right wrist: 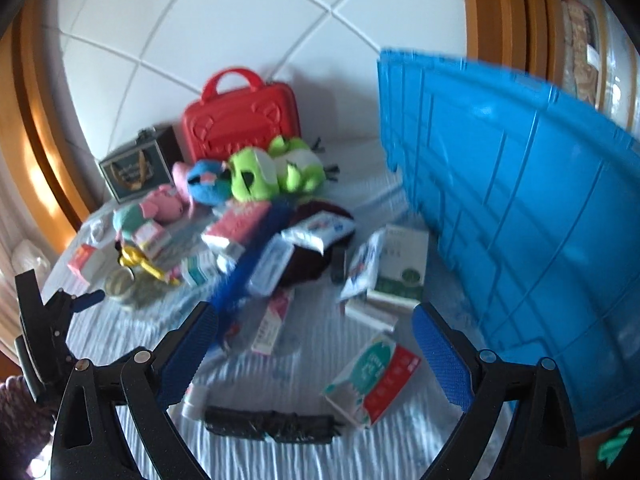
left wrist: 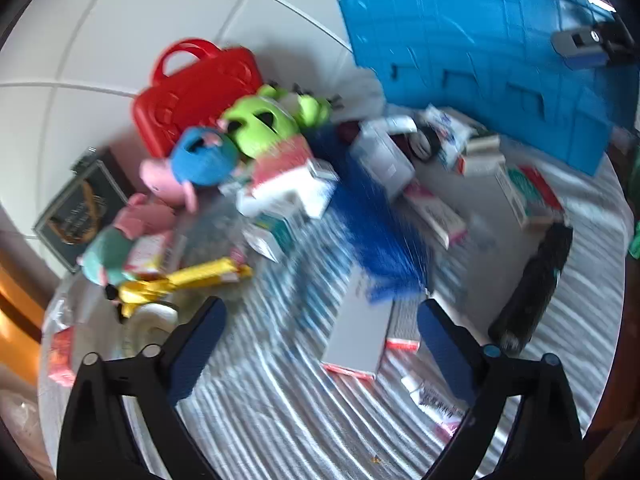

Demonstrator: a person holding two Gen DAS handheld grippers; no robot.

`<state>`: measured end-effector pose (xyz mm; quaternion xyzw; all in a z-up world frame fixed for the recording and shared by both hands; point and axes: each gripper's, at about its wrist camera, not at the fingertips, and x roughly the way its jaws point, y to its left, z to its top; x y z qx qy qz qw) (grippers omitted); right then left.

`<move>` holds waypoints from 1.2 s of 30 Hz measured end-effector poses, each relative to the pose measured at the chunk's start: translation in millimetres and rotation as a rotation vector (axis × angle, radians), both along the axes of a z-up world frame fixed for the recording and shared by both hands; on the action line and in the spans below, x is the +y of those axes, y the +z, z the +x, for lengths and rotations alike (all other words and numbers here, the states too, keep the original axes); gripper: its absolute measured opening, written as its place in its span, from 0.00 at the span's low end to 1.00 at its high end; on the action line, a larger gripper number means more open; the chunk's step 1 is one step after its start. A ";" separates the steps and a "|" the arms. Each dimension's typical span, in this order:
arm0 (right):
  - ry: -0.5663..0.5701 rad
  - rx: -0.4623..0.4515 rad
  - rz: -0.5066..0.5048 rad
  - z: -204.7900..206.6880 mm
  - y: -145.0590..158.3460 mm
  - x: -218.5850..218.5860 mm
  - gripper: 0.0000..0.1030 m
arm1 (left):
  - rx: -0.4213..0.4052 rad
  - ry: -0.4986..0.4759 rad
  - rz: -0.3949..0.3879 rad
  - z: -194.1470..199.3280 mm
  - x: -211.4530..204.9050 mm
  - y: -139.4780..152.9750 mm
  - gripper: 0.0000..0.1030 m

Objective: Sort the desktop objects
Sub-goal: 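Move both tools back down toward the medicine boxes on the table, then grasp the red-and-teal medicine box with the right tool while the left tool grasps the long white box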

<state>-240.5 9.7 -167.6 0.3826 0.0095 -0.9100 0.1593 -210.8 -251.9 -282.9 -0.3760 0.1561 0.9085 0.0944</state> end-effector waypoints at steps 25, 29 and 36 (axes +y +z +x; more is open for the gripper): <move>-0.267 -0.268 0.117 -46.7 -140.8 15.9 0.83 | -0.154 -0.207 0.039 -27.0 3.4 -62.3 0.41; -0.337 -0.329 0.121 -59.8 -162.9 21.9 0.77 | -0.149 -0.174 0.047 -25.0 4.7 -62.7 0.41; -0.338 -0.340 0.153 -82.3 -169.2 2.2 0.77 | -0.157 -0.135 0.065 -24.1 5.3 -63.5 0.41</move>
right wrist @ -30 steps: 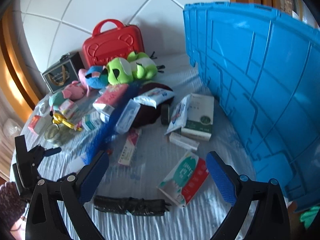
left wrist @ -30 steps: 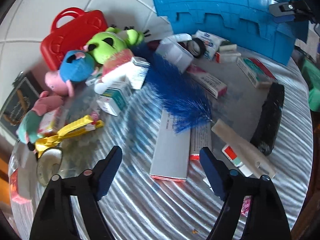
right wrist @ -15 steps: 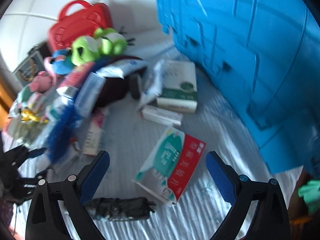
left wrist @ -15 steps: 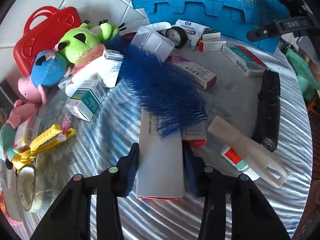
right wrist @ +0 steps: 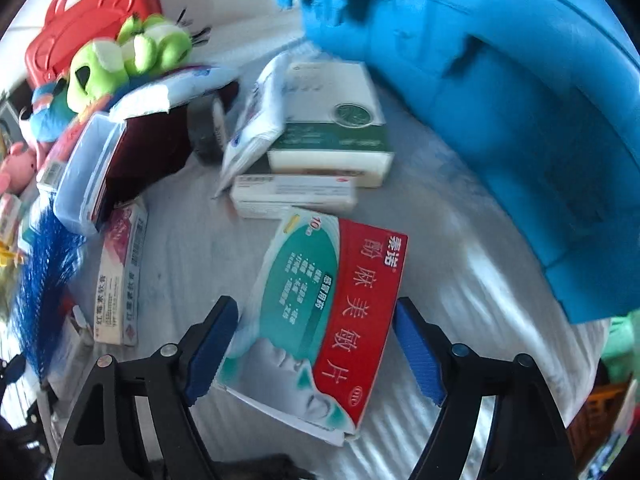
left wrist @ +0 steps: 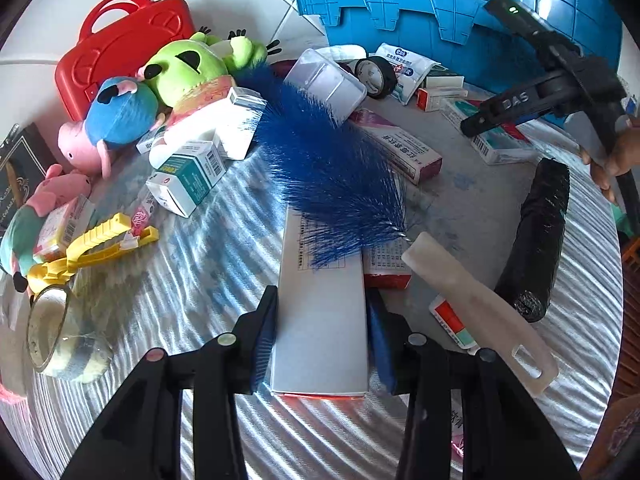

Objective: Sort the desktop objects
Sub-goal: 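Grasp the red-and-teal medicine box with the right tool while the left tool grasps the long white box, then lift both held boxes and carry them over the blue bin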

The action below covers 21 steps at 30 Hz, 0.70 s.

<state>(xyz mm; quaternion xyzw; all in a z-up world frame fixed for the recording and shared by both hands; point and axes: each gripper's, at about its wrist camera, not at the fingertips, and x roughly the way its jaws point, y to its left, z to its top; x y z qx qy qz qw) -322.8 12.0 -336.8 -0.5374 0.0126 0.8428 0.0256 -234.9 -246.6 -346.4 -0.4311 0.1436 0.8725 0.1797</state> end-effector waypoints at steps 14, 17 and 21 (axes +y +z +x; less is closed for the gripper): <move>0.123 0.109 0.058 19.5 16.2 -2.5 0.73 | 0.022 0.090 -0.010 20.1 -4.9 12.7 0.39; 0.164 0.154 0.092 28.8 32.2 -9.9 0.73 | 0.060 0.107 -0.022 29.2 -7.5 27.8 0.39; 0.203 0.204 0.106 36.4 56.1 -16.0 0.73 | 0.090 0.140 -0.025 38.3 -16.4 46.2 0.39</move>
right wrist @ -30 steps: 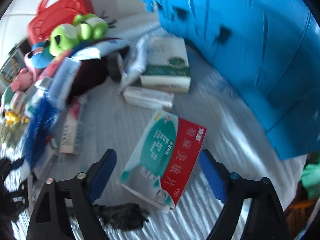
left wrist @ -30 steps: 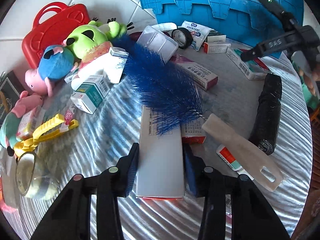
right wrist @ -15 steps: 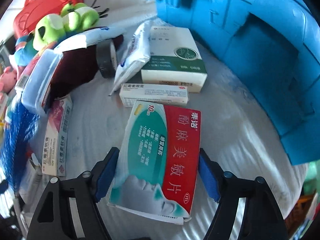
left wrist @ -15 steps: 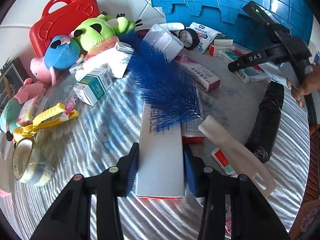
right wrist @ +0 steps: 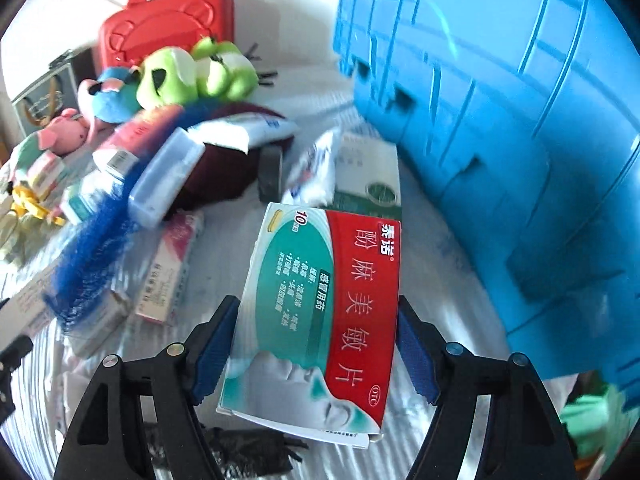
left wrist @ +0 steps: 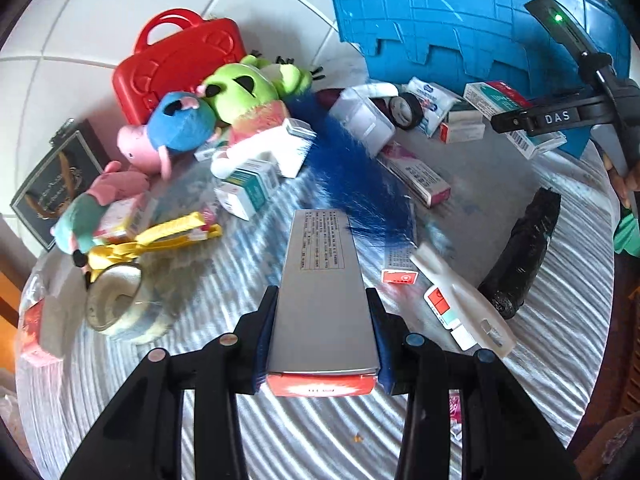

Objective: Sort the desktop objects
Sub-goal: 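Lift both held boxes and carry them over the blue bin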

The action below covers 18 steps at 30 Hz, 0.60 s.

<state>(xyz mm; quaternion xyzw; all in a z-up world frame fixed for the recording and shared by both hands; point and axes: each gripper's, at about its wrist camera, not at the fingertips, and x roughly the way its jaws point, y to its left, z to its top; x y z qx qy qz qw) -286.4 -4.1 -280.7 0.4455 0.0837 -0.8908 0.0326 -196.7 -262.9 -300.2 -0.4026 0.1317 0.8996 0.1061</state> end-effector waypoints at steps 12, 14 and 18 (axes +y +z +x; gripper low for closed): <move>0.061 0.111 -0.060 15.0 58.2 -15.9 0.73 | 0.097 0.031 -0.015 5.5 1.3 55.4 0.39; 0.070 0.135 -0.072 18.3 69.6 -17.3 0.73 | 0.130 0.027 -0.014 3.0 6.4 69.7 0.39; 0.085 0.192 -0.090 26.6 97.0 -17.3 0.73 | 0.206 0.013 -0.005 -4.8 22.9 102.6 0.39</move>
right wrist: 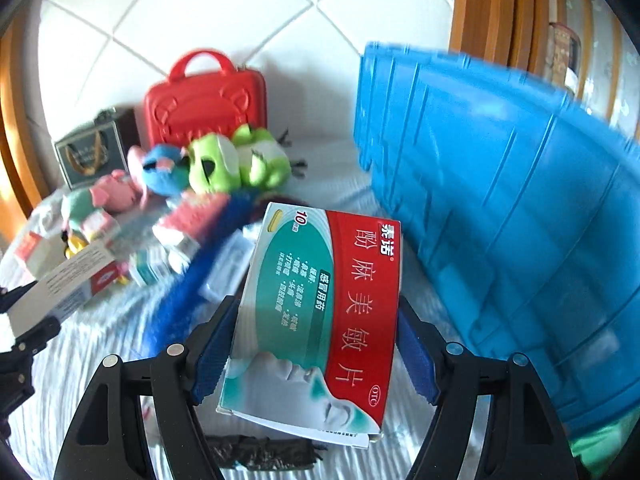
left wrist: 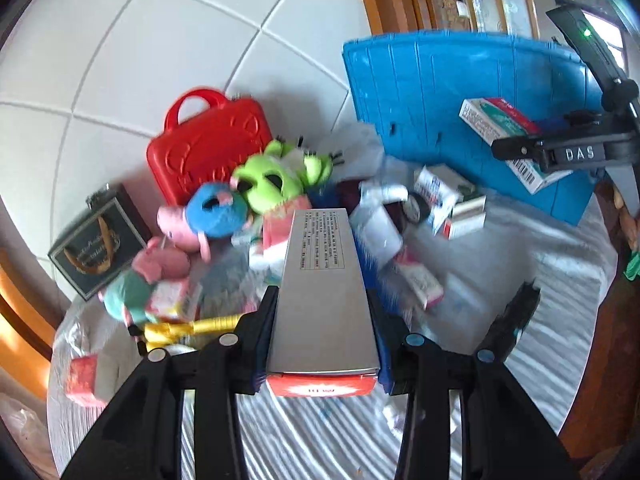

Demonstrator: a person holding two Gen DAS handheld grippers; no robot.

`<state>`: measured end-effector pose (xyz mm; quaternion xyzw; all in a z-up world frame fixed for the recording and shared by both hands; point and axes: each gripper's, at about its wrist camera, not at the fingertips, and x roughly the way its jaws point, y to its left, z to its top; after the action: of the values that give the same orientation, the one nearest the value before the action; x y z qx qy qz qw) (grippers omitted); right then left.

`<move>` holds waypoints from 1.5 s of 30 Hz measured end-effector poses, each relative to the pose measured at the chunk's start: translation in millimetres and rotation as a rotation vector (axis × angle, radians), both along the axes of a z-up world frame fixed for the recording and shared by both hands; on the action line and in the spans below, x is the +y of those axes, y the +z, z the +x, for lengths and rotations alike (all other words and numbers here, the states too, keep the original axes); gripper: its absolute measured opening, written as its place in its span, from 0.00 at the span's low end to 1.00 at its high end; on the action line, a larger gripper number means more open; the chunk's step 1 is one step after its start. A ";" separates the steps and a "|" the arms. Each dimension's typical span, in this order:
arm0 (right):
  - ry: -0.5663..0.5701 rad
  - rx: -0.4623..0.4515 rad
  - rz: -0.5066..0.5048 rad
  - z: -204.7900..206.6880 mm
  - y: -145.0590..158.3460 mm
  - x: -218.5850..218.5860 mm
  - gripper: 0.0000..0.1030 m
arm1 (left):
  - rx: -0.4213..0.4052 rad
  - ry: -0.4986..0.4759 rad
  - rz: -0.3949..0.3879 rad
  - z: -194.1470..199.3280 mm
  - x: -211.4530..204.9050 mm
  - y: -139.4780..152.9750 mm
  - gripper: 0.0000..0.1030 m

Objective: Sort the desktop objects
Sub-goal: 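Lift both held boxes and carry them over the blue bin, then open both tools to drop the boxes into the blue bin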

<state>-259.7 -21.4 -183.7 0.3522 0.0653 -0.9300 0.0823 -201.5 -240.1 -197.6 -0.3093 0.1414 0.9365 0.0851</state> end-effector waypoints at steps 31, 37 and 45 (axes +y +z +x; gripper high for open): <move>-0.244 0.431 -0.011 51.0 239.1 252.8 0.73 | 0.398 -0.260 0.132 -87.5 348.9 230.2 0.39; -0.234 0.408 -0.029 31.9 242.2 328.9 0.73 | 0.404 -0.189 0.115 -101.2 410.2 242.6 0.39; -0.205 0.343 -0.036 -0.9 227.2 374.9 0.73 | 0.339 -0.108 0.057 -130.5 449.2 243.8 0.39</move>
<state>-260.6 353.6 43.5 0.1920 0.0255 -0.9809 -0.0187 -332.0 209.1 46.2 -0.1365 0.1433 0.9730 0.1188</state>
